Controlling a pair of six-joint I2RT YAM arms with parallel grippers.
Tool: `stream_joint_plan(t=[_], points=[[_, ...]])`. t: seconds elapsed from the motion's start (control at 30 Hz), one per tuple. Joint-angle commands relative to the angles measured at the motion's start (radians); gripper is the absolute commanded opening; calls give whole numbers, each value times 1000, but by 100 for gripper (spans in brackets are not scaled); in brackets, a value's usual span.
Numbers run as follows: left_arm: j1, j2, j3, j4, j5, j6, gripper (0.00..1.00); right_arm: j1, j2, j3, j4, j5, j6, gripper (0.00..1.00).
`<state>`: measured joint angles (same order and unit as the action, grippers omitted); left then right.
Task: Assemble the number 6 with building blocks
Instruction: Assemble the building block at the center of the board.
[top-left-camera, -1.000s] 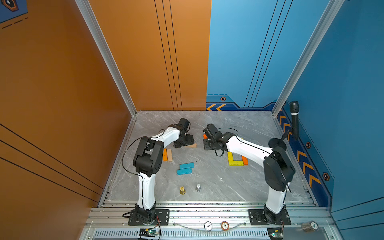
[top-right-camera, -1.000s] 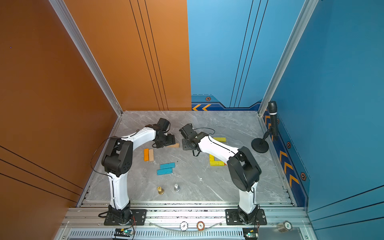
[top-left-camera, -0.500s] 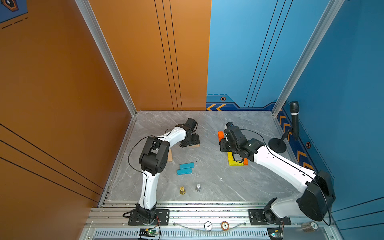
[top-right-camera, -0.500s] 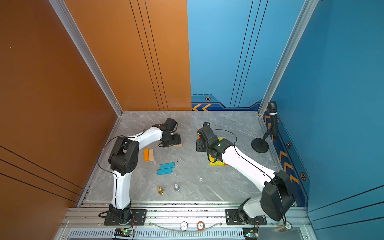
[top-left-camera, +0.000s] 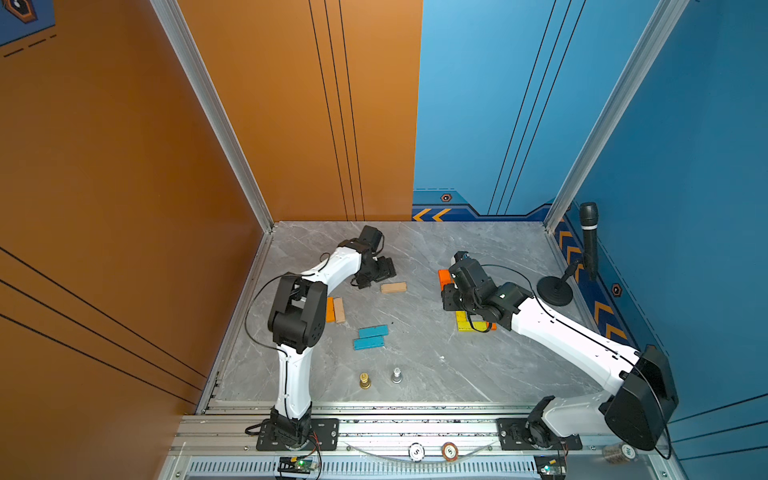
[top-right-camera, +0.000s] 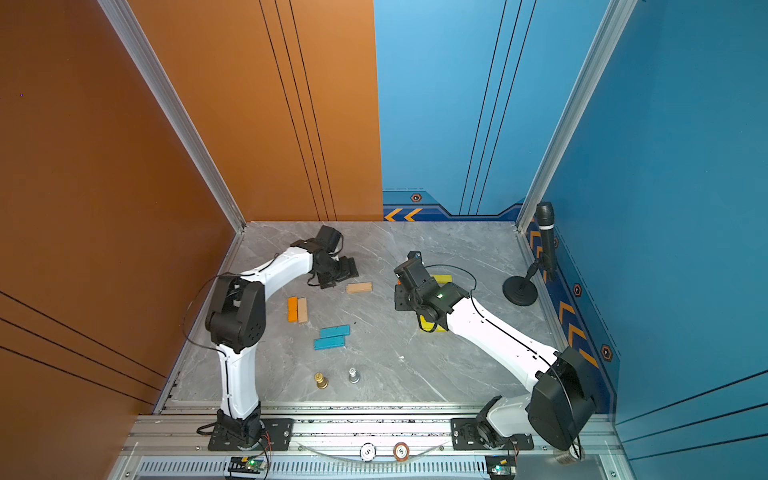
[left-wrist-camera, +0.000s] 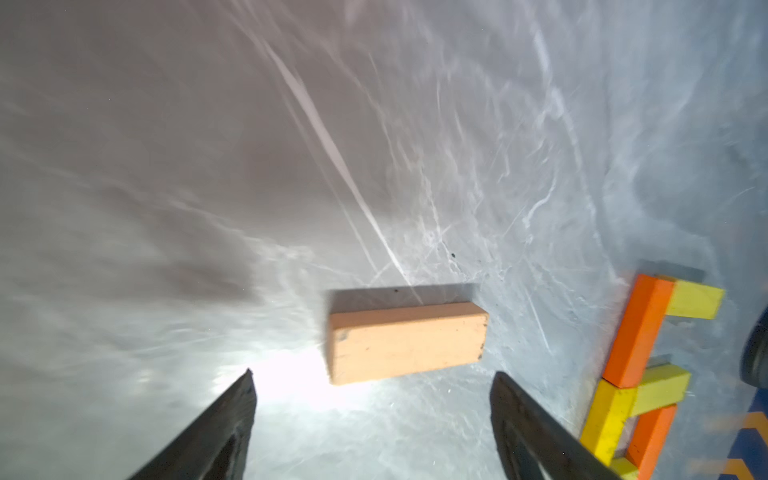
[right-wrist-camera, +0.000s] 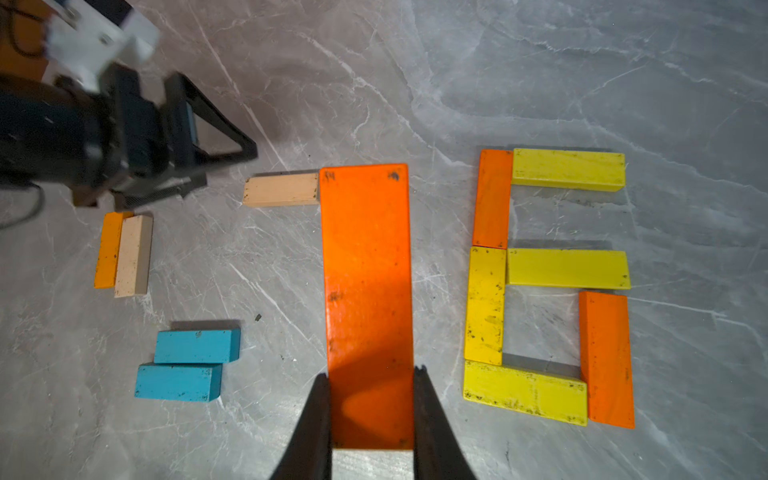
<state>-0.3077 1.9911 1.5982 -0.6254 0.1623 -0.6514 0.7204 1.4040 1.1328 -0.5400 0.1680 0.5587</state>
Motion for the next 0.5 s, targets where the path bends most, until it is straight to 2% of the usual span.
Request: stream_joint_plan(t=[0.0, 0.3, 0.47], points=[[67, -144, -52, -71, 20, 49, 92, 53, 78, 66, -16, 27, 30, 16], [132, -392, -252, -128, -118, 99, 100, 185, 390, 323, -24, 9, 78, 17], [137, -502, -342, -124, -195, 78, 98, 231, 576, 496, -51, 3, 119, 18]])
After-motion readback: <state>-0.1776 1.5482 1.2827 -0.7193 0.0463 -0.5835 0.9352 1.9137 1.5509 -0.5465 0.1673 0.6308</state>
